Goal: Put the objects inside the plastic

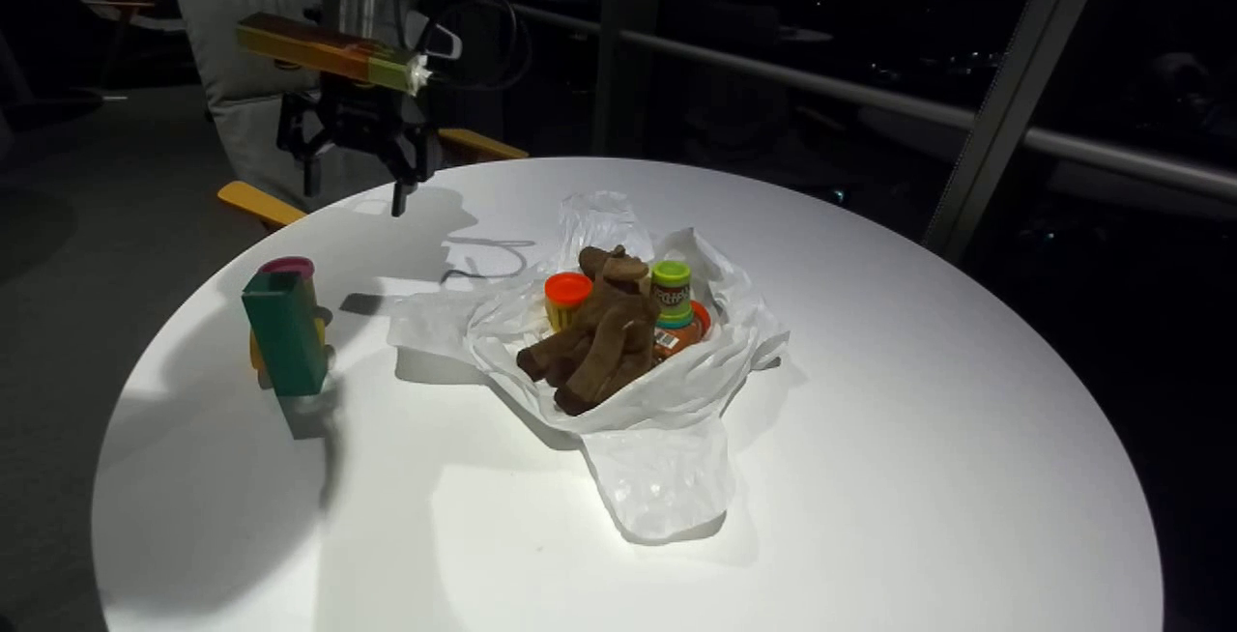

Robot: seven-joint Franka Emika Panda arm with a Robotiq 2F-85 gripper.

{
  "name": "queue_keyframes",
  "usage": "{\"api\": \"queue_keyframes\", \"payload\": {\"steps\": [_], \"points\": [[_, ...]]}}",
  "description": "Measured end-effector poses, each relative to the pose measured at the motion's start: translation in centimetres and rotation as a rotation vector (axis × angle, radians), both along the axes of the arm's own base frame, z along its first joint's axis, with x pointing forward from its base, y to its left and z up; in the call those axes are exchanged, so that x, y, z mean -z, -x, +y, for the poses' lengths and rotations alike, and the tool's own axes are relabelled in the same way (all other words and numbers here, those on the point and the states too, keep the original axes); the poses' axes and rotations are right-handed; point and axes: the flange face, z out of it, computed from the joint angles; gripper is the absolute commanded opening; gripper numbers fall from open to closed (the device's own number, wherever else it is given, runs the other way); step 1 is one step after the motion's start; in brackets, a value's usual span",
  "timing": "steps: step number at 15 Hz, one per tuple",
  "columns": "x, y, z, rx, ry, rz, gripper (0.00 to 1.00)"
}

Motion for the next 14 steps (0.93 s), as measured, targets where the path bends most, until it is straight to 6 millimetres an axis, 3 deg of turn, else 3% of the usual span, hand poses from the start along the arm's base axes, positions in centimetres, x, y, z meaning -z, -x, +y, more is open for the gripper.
{"api": "queue_keyframes", "payload": {"steps": [7,10,14], "points": [[3.3,4.4,4.4,-0.035,0.073,-0.036,1.00],[4.7,6.2,5.4,-0.009,0.151,-0.129,1.00],[5.0,8.1,5.3,0.059,0.250,-0.221,1.00]]}}
